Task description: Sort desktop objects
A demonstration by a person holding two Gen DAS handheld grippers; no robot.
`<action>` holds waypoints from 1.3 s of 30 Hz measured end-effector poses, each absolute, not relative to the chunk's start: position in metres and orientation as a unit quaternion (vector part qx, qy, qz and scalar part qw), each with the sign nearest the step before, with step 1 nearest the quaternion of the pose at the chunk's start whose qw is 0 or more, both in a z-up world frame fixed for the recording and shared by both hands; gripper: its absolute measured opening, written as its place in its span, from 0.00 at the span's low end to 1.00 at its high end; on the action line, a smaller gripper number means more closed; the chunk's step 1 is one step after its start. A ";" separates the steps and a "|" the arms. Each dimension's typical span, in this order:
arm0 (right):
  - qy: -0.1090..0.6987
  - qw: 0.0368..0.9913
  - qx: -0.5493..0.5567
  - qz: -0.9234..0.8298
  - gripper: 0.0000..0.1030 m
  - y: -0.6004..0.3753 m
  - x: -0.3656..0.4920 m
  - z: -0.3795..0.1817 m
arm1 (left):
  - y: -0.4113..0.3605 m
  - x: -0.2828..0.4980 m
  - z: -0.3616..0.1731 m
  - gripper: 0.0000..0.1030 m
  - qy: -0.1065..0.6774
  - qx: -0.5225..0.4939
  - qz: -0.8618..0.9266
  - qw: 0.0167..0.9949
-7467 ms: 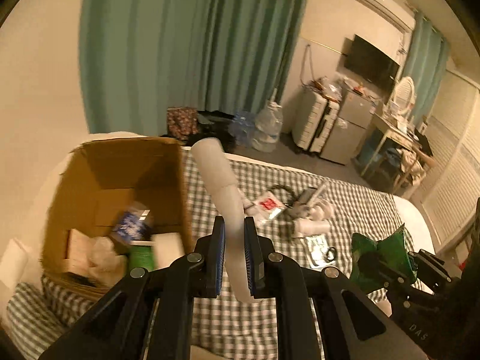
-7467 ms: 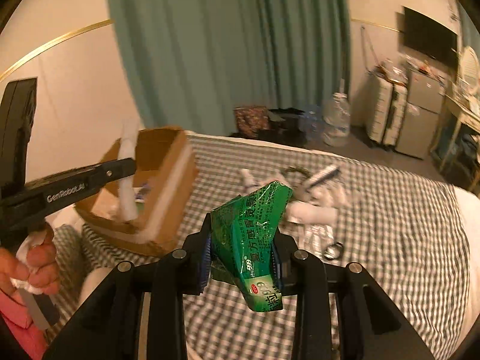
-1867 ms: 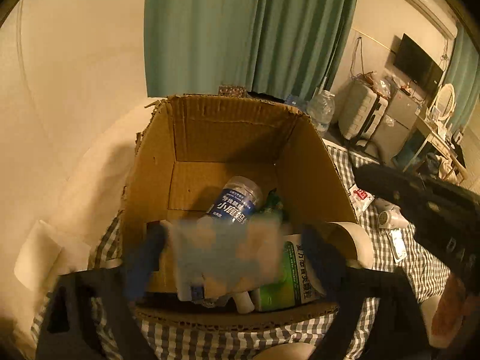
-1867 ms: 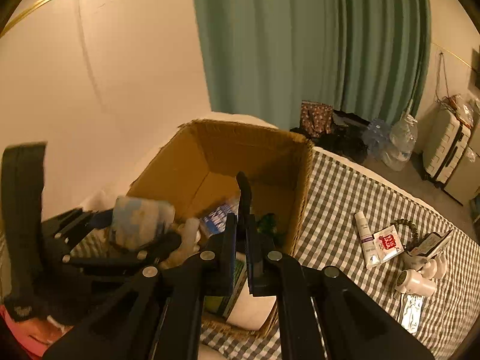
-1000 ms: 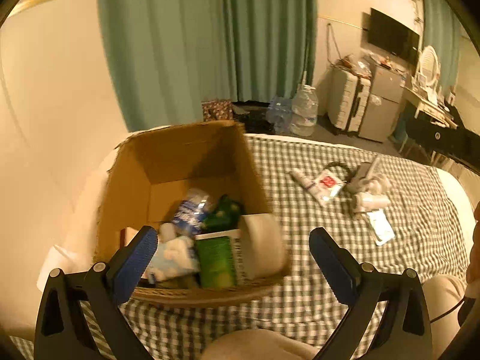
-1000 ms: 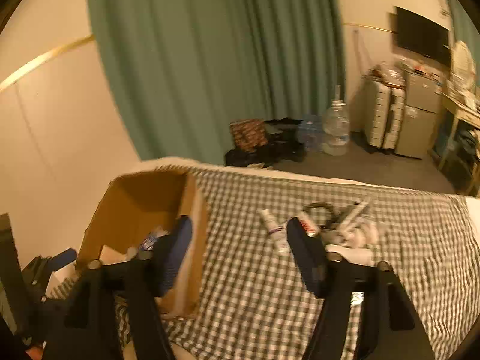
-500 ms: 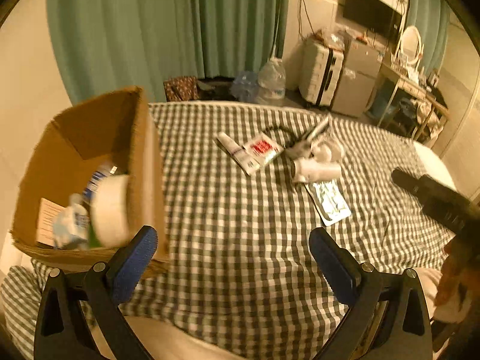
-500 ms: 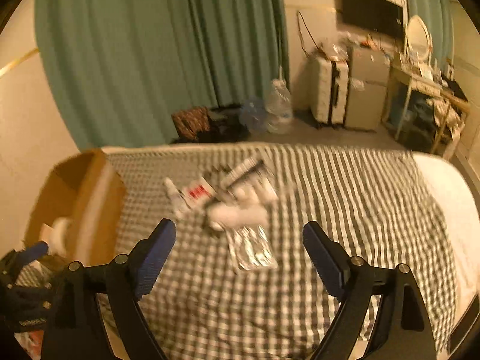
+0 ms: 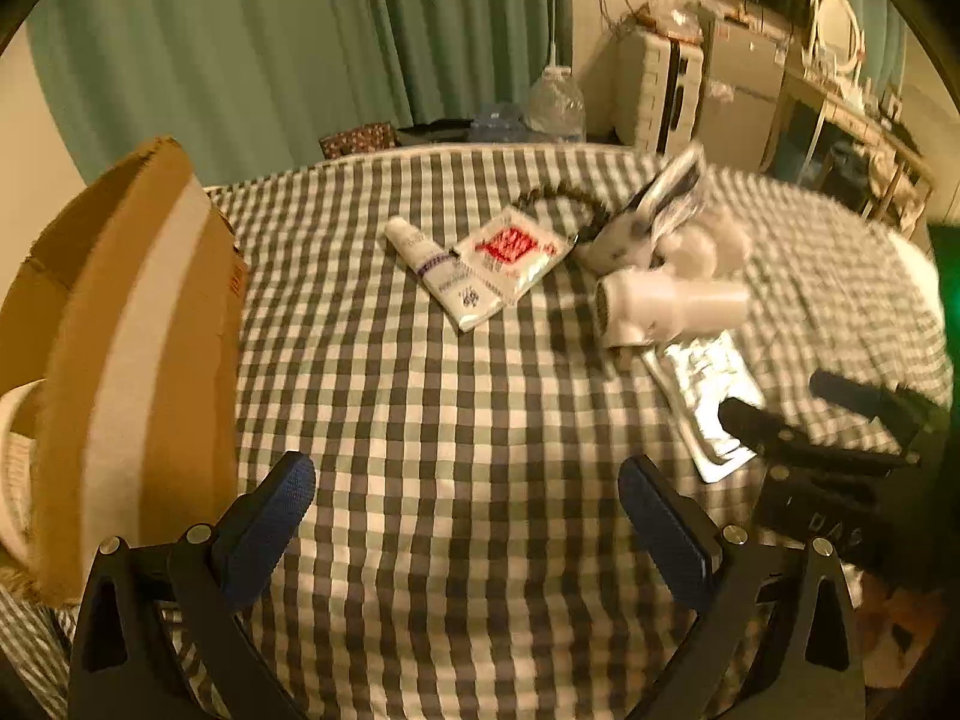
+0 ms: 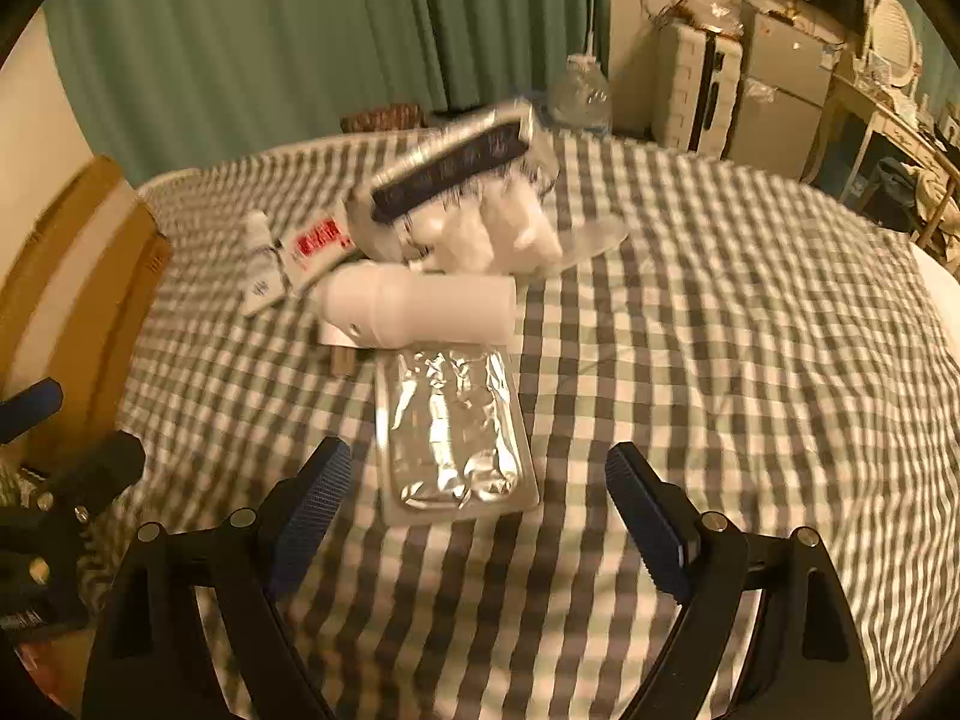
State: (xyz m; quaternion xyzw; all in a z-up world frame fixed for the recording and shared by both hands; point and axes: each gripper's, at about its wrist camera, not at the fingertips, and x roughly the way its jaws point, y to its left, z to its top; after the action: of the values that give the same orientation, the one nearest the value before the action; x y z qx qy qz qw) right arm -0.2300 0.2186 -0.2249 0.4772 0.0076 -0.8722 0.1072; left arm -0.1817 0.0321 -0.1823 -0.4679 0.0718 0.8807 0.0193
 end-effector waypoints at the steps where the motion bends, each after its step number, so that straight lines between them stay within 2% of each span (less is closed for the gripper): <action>1: 0.008 0.110 0.480 -0.870 0.84 0.217 -0.234 -0.228 | 0.032 -0.184 -0.188 1.00 0.078 -0.472 0.878 0.017; 9: 0.056 0.122 0.508 -0.851 0.84 0.188 -0.259 -0.259 | 0.021 -0.196 -0.210 1.00 0.070 -0.495 0.866 0.011; 10: 0.069 0.121 0.506 -0.851 0.82 0.186 -0.258 -0.260 | 0.020 -0.196 -0.210 1.00 0.068 -0.495 0.866 0.012; 11: 0.079 0.120 0.502 -0.853 0.67 0.184 -0.256 -0.258 | 0.020 -0.197 -0.210 1.00 0.067 -0.496 0.866 0.013; 12: 0.077 0.121 0.503 -0.852 0.67 0.185 -0.254 -0.255 | 0.020 -0.197 -0.209 1.00 0.067 -0.497 0.865 0.013; 15: 0.049 0.129 0.517 -0.845 0.67 0.195 -0.245 -0.250 | 0.023 -0.197 -0.205 1.00 0.069 -0.493 0.867 0.016; 19: 0.051 0.105 0.527 -0.842 0.67 0.212 -0.233 -0.248 | 0.032 -0.196 -0.197 1.00 0.080 -0.484 0.871 0.021; 30: -0.057 0.040 0.516 -0.854 0.67 0.293 -0.237 -0.226 | 0.081 -0.209 -0.180 1.00 0.092 -0.466 0.878 0.058; 39: -0.105 0.037 0.497 -0.860 0.67 0.324 -0.240 -0.215 | 0.123 -0.250 -0.199 1.00 0.018 -0.496 0.865 0.076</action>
State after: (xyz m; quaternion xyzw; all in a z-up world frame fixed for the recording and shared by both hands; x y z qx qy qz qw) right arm -0.2402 0.3242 -0.2153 0.4974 -0.1046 -0.8604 0.0371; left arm -0.2498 0.1233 -0.1991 -0.4957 0.0178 0.8650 0.0758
